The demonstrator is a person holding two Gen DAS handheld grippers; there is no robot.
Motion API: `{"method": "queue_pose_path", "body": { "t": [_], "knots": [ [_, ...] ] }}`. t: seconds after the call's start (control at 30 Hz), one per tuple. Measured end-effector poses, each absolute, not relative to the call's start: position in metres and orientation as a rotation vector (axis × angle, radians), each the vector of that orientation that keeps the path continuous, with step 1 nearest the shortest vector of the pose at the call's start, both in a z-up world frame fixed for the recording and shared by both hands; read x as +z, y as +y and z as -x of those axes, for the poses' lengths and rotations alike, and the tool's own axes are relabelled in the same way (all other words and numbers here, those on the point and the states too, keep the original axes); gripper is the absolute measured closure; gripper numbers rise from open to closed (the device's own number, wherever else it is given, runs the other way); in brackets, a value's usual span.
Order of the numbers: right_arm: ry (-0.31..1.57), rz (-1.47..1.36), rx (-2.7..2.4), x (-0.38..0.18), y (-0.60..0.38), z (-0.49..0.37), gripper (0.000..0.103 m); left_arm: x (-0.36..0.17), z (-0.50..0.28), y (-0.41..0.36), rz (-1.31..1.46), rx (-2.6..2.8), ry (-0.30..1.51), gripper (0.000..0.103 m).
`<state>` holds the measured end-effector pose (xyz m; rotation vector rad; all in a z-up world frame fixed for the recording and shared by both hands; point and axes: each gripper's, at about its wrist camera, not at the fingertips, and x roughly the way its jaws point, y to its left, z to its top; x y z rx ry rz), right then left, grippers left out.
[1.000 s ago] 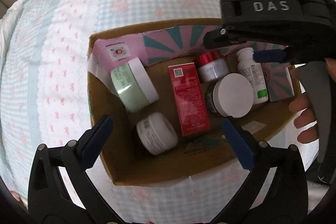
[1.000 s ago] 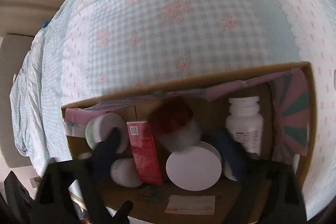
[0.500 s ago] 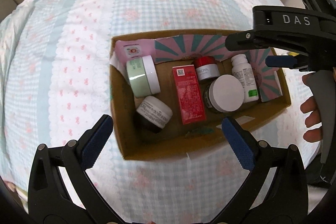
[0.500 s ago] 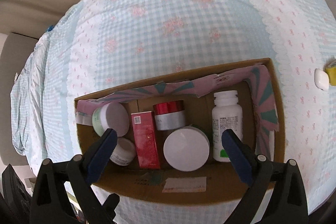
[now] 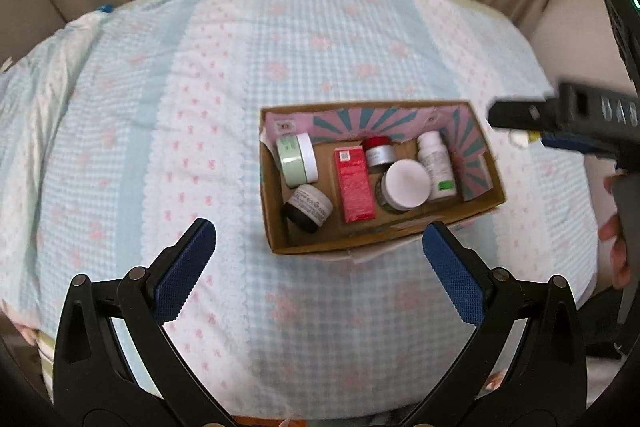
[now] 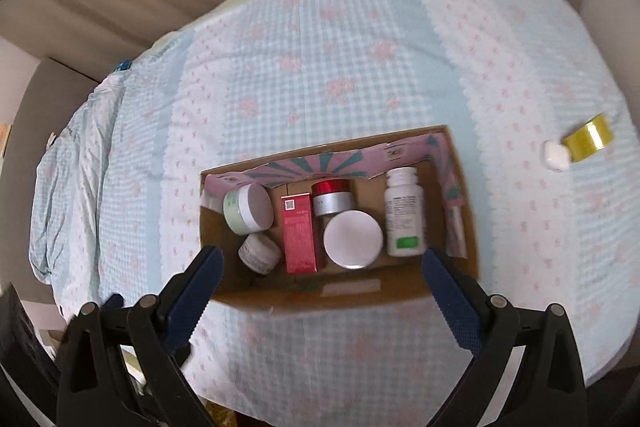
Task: Organize rigid objects
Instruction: 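Lift both tools from the box toward the earbud case and tape roll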
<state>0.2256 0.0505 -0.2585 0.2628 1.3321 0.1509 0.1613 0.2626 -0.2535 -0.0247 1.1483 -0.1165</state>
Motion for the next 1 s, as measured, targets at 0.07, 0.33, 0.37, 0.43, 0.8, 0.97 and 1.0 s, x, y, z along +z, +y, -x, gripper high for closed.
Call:
{"method": "queue_pose_path", "body": {
  "t": [0.07,0.33,0.37,0.43,0.8,0.97,1.0],
  "knots": [
    [1.313,-0.235,0.151,-0.241,0.048,-0.215,0.004,-0.236,-0.156,0.263,0.023,-0.096,1.126,0.000],
    [1.216,-0.144,0.121,-0.186,0.018,-0.172,0.004,-0.200,-0.148,0.247,0.063,-0.134,1.047,0.000],
    [1.204,-0.138,0.118,-0.181,0.012,-0.167,0.004,-0.195,-0.147,0.240,0.064,-0.147,1.039,0.000],
    [1.185,-0.134,0.106,-0.171,-0.001,-0.158,0.004,-0.190,-0.148,0.227,0.057,-0.162,1.032,0.000],
    [1.103,-0.124,0.095,-0.139,-0.107,-0.143,0.004,-0.171,-0.152,0.117,0.050,-0.204,0.992,0.000],
    [1.074,-0.093,0.138,-0.143,-0.175,-0.157,0.000,-0.179,-0.159,0.048,0.051,-0.162,1.003,0.000],
    [1.070,-0.093,0.156,-0.144,-0.190,-0.161,0.000,-0.182,-0.161,0.034,0.052,-0.156,1.005,0.000]
  ]
}}
